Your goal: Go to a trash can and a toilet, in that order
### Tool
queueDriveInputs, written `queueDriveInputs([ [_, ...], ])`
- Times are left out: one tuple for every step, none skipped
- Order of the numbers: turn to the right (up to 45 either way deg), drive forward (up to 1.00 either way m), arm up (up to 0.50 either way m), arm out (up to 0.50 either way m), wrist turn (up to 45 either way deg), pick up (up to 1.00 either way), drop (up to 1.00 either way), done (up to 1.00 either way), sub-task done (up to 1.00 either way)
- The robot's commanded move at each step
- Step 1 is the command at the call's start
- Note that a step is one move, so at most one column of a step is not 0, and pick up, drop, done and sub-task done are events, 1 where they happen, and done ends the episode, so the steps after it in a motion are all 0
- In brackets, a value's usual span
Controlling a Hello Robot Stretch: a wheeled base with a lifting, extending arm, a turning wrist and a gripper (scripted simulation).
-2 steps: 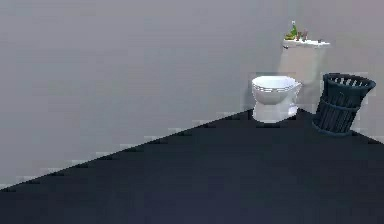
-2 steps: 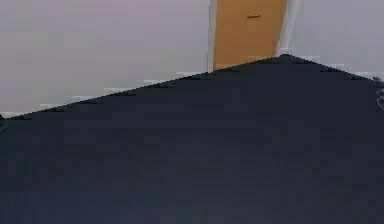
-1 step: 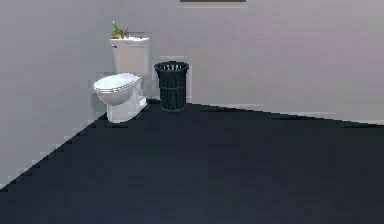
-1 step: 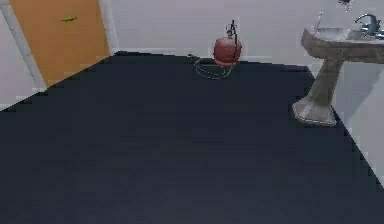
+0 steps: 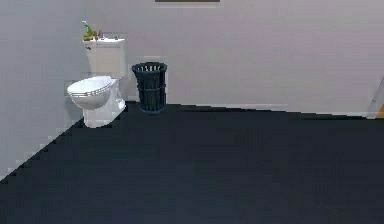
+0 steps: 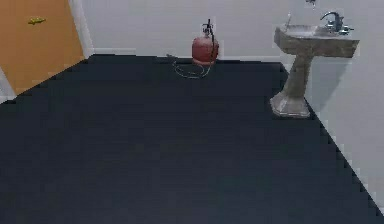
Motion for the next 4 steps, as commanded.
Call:
queueDriveInputs([
  [0.0, 1.00, 0.00, 0.00, 0.0, 0.00, 0.00, 0.00, 0.00],
  [0.0, 0.95, 0.00, 0.00, 0.0, 0.00, 0.00, 0.00, 0.00],
  [-33.0, 0.00, 0.00, 0.00, 0.0, 0.00, 0.00, 0.00, 0.00],
  [0.0, 0.00, 0.00, 0.00, 0.0, 0.00, 0.00, 0.00, 1.00],
])
